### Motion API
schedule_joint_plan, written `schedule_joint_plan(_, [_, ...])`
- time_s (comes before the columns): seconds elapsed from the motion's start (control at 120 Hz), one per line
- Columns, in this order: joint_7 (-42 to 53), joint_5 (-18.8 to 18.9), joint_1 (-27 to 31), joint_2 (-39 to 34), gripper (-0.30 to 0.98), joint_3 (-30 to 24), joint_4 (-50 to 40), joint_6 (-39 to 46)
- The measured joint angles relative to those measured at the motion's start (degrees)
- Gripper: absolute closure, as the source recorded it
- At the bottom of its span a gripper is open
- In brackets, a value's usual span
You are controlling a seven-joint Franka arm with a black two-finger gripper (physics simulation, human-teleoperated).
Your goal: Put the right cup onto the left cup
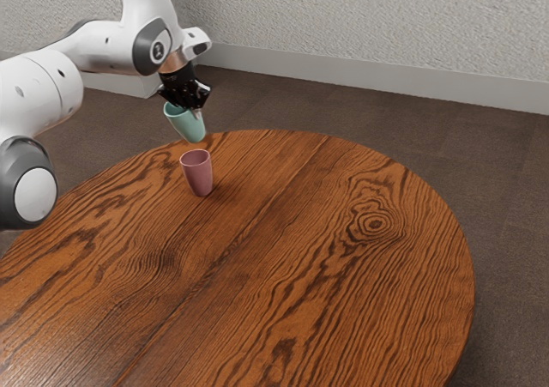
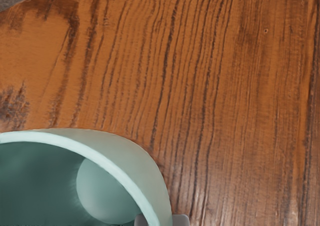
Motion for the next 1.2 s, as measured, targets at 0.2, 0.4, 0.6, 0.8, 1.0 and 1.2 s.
schedule_joint_plan(0.2, [0.04,-0.11,0.24,0.04,0.78,1.60,-0.69,0.46])
schedule_joint_plan(0.4, [0.06,-0.21,-0.27,1.56,0.78,2.05,-0.26,0.83])
schedule_joint_plan(0.6, [0.05,-0.36,-0.46,2.70,0.78,1.95,0.05,1.34])
schedule_joint_plan(0.8, [0.01,-0.47,-0.45,3.75,0.78,1.91,0.06,2.09])
schedule_joint_plan(1.0, [-0.04,-0.49,-0.15,4.16,0.78,1.92,0.06,2.49])
schedule_joint_plan(1.2, [-0.12,-0.49,-0.19,4.44,0.78,1.86,0.06,2.83])
